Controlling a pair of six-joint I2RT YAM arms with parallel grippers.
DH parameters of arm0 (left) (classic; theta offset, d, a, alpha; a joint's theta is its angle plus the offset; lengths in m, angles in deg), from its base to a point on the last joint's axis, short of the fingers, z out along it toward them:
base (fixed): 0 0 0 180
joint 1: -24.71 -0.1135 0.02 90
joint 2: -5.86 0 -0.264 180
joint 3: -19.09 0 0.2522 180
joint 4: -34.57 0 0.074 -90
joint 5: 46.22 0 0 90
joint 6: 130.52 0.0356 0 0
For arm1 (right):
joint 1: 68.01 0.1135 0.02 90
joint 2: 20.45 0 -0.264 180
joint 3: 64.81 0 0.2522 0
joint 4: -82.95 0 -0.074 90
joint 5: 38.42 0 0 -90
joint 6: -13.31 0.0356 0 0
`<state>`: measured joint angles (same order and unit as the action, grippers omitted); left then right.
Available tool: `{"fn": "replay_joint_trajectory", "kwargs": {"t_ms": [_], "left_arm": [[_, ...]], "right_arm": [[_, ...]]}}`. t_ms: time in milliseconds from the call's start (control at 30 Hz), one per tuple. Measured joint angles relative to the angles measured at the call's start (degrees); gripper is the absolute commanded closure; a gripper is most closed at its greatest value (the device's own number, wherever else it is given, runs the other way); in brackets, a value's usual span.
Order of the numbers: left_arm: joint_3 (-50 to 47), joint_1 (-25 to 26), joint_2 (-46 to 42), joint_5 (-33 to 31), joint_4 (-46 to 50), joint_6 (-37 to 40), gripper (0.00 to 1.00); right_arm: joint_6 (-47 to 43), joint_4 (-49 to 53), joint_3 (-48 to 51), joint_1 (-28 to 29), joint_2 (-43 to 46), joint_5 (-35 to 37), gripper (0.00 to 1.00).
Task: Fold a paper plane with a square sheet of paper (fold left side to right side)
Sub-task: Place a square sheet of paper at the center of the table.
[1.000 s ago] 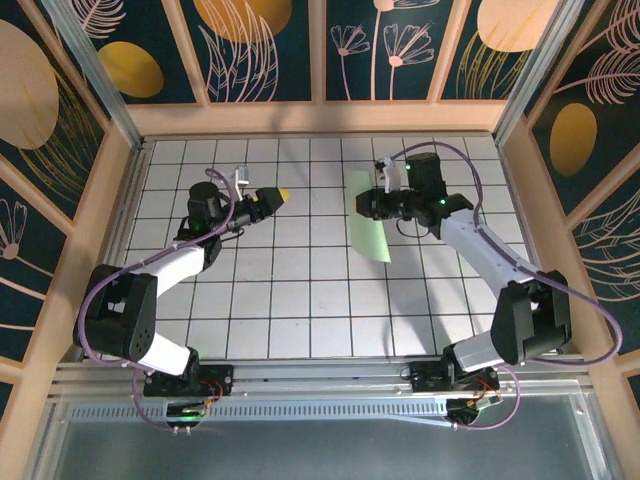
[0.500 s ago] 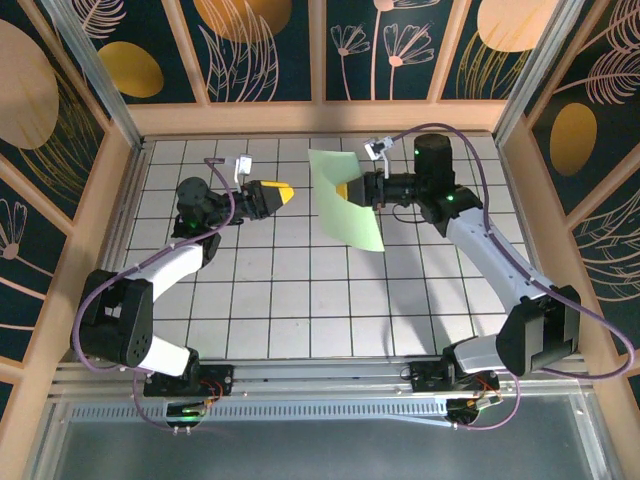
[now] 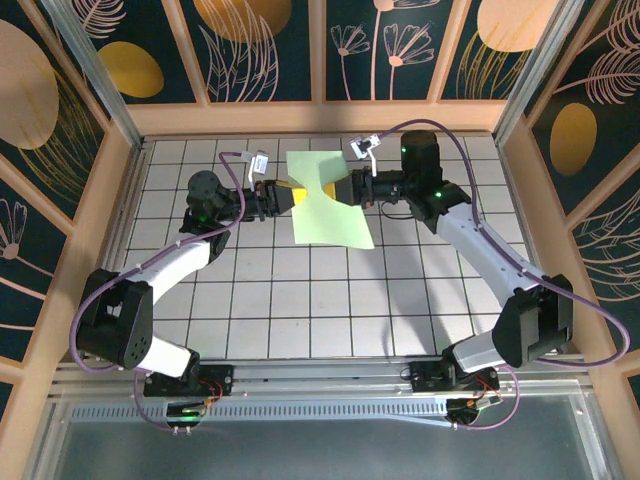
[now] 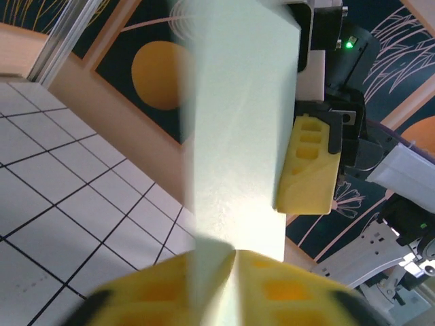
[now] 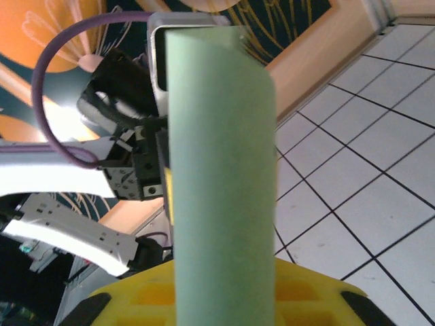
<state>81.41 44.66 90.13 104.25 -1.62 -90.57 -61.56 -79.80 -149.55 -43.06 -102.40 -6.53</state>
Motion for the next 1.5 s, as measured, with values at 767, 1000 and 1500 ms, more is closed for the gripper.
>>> {"fn": "replay_joint_trajectory", "kwargs": {"t_ms": [767, 1000, 1500], "left_arm": [[4.76, 0.0, 22.86, -14.58, 39.43, 13.86, 1.0], [5.31, 0.0, 23.37, -18.18, 44.94, 17.75, 1.0], [5.57, 0.0, 23.39, -19.74, 46.07, 17.86, 0.84]], "right_arm": [[5.38, 10.01, 9.77, -5.62, -9.55, 29.11, 0.65], [9.14, 8.44, 12.46, -3.48, -15.23, 30.97, 0.93], [10.73, 8.39, 12.11, 0.72, -24.3, 35.01, 1.0]]}}
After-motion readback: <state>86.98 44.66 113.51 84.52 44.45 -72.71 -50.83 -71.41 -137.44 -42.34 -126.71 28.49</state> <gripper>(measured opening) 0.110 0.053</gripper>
